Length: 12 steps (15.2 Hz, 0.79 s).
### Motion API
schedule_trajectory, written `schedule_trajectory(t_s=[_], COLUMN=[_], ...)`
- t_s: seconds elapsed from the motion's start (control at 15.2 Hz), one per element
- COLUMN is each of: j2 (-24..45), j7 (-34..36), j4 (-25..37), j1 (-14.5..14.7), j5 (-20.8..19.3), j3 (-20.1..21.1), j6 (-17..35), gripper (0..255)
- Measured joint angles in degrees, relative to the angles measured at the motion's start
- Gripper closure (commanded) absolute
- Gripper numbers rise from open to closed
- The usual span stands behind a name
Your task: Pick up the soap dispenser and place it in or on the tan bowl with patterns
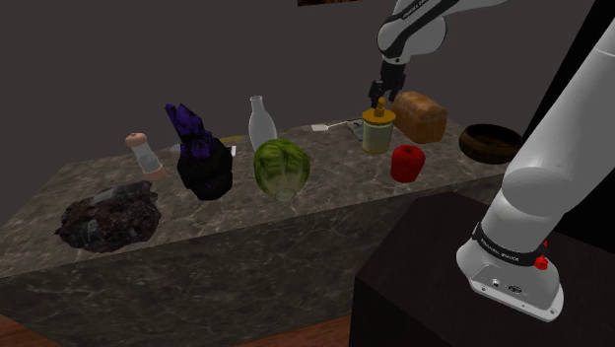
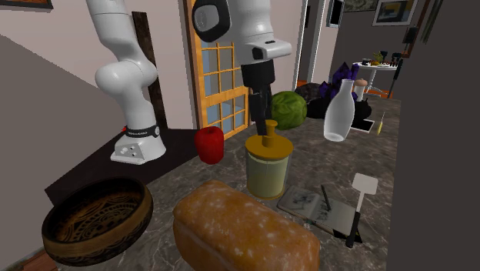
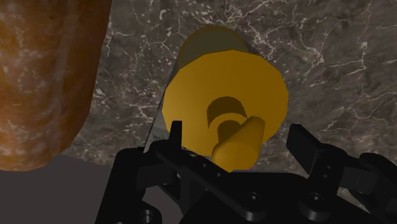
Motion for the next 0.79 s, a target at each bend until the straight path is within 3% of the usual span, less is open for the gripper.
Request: schedule_trajectory(t_s=[0.53,0.59,0.79], j2=[1.1,1.1,1.1], j7=[-0.5,-0.5,-0.5], j4=[-0.2,-0.2,-0.2], j1=[0.1,0.1,0.1], j5=[0.6,0.6,0.6], j3=[-0.1,-0.1,-0.1], j6=[1.2,1.2,1.2], gripper=[0,255,255])
